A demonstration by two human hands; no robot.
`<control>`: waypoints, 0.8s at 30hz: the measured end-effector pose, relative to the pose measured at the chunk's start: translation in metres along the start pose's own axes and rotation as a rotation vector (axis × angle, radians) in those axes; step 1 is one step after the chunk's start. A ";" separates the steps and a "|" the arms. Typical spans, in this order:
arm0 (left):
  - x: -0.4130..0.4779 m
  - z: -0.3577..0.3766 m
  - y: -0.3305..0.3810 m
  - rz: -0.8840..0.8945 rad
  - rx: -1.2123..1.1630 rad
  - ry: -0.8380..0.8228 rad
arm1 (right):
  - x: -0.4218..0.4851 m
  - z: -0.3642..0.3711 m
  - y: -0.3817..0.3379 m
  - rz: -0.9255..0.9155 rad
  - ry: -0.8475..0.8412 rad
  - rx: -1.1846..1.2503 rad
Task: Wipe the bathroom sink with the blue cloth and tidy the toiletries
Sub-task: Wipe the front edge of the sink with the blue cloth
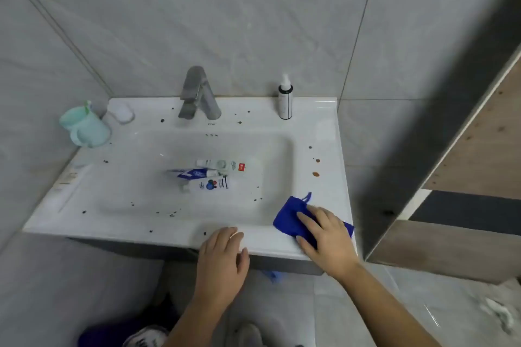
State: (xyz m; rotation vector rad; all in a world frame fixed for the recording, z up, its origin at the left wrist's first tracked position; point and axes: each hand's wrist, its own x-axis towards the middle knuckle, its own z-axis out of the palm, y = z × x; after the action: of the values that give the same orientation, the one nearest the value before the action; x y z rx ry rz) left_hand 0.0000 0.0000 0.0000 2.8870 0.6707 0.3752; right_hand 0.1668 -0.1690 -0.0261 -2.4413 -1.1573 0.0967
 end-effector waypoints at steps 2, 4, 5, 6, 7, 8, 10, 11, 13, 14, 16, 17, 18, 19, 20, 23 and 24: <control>0.006 0.009 0.002 0.006 -0.030 0.007 | 0.012 0.007 0.002 -0.026 -0.063 -0.047; 0.010 0.019 0.003 0.047 -0.033 0.003 | 0.021 0.014 0.005 -0.032 -0.089 -0.094; 0.013 0.025 0.003 0.068 -0.060 -0.006 | 0.022 0.017 0.006 -0.018 -0.094 -0.095; 0.016 0.032 0.003 0.092 -0.089 -0.015 | 0.019 0.021 0.005 -0.003 -0.077 -0.105; 0.020 0.037 0.004 0.106 -0.110 -0.030 | 0.014 0.023 0.002 0.020 -0.047 -0.109; 0.024 0.042 0.005 0.119 -0.123 -0.035 | 0.008 0.024 -0.001 0.049 -0.014 -0.106; 0.031 0.053 0.011 0.158 -0.164 -0.060 | -0.006 0.028 -0.004 0.074 0.028 -0.093; 0.033 0.057 0.014 0.171 -0.197 -0.081 | -0.014 0.029 -0.004 0.072 0.027 -0.084; 0.033 0.068 0.013 0.180 -0.256 -0.104 | -0.021 0.025 0.007 0.052 0.045 -0.101; 0.032 0.073 0.011 0.184 -0.274 -0.111 | -0.018 0.022 0.016 0.061 0.070 -0.124; 0.031 0.082 0.005 0.183 -0.292 -0.096 | -0.001 0.013 0.036 0.183 0.131 -0.150; 0.031 0.085 0.003 0.178 -0.302 -0.093 | 0.008 0.009 0.042 0.251 0.157 -0.153; 0.030 0.087 0.003 0.170 -0.312 -0.077 | 0.014 0.007 0.044 0.297 0.180 -0.157; 0.031 0.088 0.003 0.159 -0.323 -0.059 | 0.014 0.008 0.039 0.315 0.194 -0.167; 0.031 0.089 0.003 0.153 -0.332 -0.038 | 0.008 0.012 0.031 0.310 0.200 -0.177; 0.030 0.091 0.004 0.154 -0.338 -0.012 | -0.030 0.030 -0.001 0.223 0.192 -0.154; 0.030 0.091 0.003 0.157 -0.340 -0.010 | -0.040 0.033 -0.005 0.192 0.186 -0.130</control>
State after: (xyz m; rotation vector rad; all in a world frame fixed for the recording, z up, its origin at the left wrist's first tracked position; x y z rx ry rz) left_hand 0.0525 0.0025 -0.0807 2.6188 0.3395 0.4454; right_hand 0.1297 -0.1846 -0.0583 -2.6064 -0.8730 -0.1499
